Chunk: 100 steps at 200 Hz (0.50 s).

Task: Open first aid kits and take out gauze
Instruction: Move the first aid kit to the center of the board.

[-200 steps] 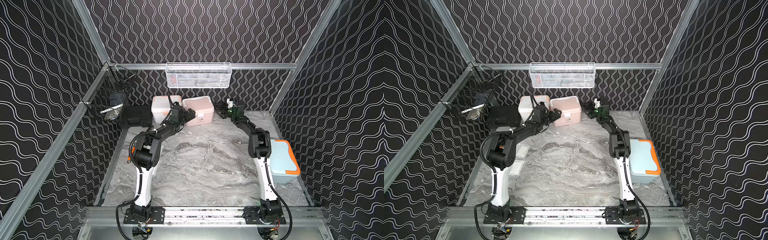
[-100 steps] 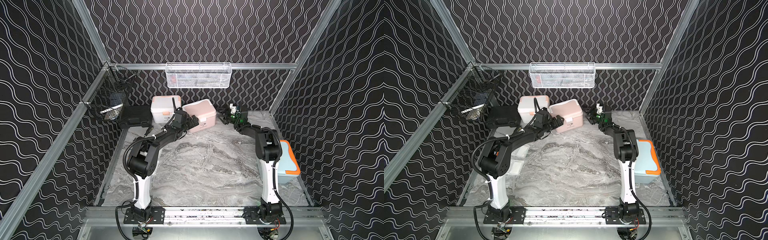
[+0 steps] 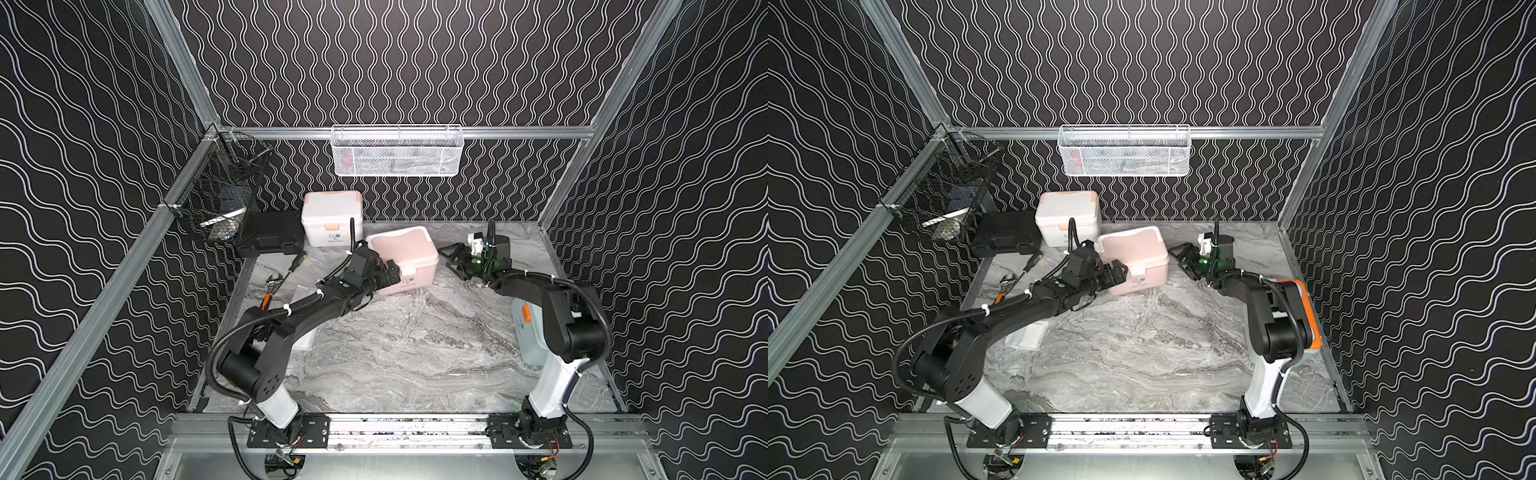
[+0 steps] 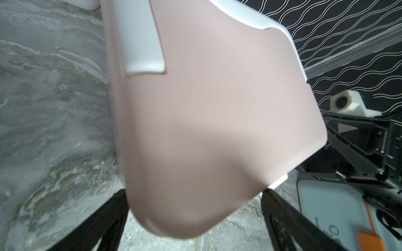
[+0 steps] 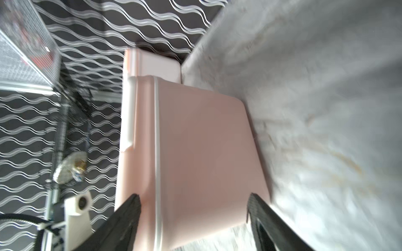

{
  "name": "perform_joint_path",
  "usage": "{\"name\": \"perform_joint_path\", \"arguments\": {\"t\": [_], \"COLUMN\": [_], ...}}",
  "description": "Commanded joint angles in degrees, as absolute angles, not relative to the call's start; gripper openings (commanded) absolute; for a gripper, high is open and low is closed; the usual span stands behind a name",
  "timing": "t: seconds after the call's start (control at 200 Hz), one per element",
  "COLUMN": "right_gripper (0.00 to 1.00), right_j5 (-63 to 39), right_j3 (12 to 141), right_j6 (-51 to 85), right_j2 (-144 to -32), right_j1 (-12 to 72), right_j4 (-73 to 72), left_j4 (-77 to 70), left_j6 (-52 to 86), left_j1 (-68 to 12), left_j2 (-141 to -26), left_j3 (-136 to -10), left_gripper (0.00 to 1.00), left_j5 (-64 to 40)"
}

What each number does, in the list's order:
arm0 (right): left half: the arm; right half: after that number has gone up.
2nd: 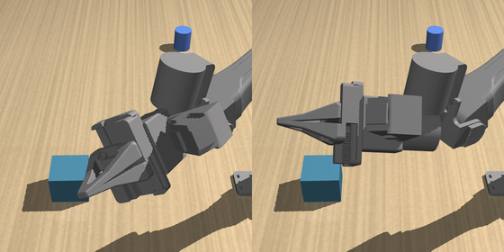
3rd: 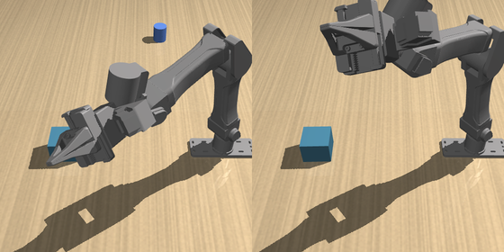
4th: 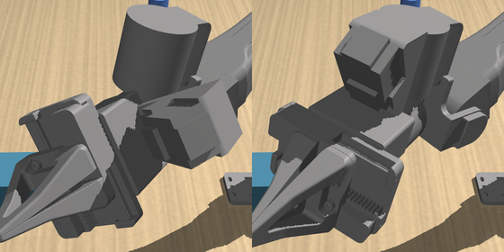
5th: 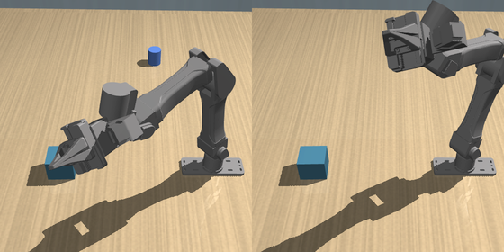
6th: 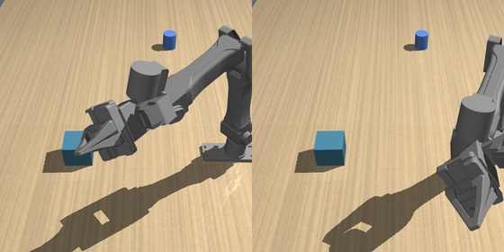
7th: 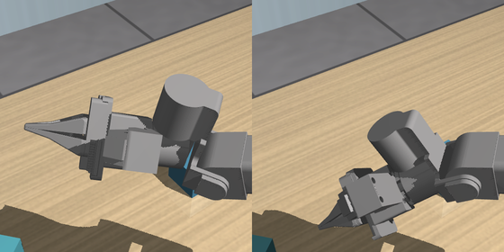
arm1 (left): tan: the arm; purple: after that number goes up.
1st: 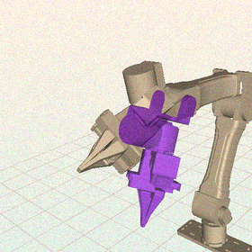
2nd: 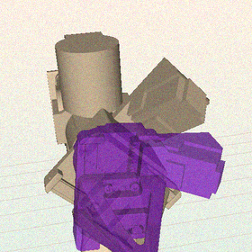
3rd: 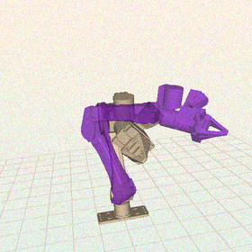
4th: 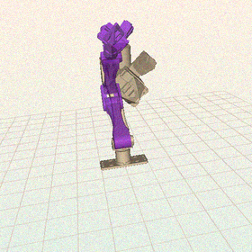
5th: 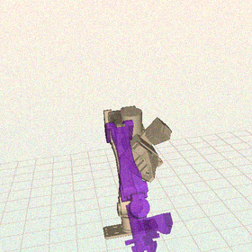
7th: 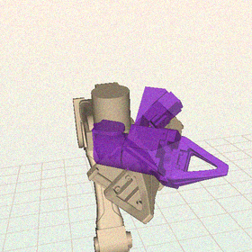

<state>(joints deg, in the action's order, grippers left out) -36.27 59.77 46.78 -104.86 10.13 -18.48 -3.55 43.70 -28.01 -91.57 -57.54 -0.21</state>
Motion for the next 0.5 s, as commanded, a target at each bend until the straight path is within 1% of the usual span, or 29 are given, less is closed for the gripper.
{"name": "perform_joint_path", "arguments": {"t": [0.0,0.245,0.315,0.495], "right_gripper": [0.81,0.81,0.81,0.84], "right_j5": [-43.0,-34.2,-33.0,-25.0], "right_j3": [55.2,43.7,41.2,39.5], "right_j6": [36.4,34.4,34.9,34.2], "right_j2": [-99.3,-82.7,-78.0,-68.0], "right_j1": [13.4,19.4,20.3,20.7], "right_j4": [-3.2,8.3,11.2,24.1], "left_j4": [-15.9,-11.5,-9.6,1.6], "left_j6": [45.3,48.8,50.4,52.7], "left_j1": [-30.8,-37.0,-38.5,-39.6], "left_j2": [-86.8,-70.9,-66.8,-57.5], "left_j3": [-53.9,-41.3,-38.6,-34.2], "left_gripper": [0.96,0.96,0.96,0.97], "left_j5": [-8.0,-2.5,-1.5,1.5]}}
